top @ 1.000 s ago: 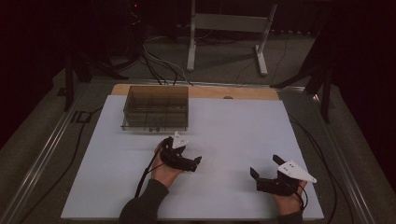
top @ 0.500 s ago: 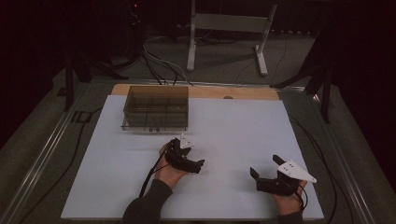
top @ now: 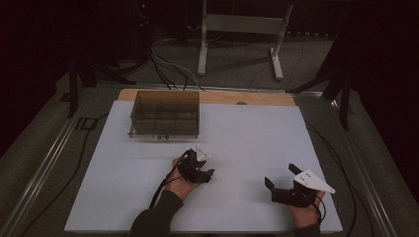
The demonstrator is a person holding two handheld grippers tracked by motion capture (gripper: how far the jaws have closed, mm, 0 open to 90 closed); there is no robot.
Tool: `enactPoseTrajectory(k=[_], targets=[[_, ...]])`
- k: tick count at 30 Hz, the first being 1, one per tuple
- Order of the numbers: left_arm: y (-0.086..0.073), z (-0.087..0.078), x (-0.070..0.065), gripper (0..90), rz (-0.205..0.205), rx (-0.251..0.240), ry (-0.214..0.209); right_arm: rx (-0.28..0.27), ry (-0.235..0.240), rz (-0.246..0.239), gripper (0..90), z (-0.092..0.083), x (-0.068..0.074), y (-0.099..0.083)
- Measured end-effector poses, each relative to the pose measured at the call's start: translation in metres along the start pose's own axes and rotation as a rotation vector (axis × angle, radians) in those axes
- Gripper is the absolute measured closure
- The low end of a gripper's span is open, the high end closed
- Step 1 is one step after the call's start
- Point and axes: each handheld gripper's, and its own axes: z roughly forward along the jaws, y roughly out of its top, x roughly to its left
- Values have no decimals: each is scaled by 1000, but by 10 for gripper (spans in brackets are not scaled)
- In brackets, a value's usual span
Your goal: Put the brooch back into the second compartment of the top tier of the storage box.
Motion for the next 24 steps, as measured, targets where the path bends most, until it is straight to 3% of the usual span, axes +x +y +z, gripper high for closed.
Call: enactPoseTrajectory(k=[17, 24], targets=[[-1, 0, 2, 766, 26, 27, -38, 4, 0, 0, 0, 0, 0, 0], [-1, 0, 4, 789, 28, 25, -52, 7, 2, -1, 0, 0, 1, 0]])
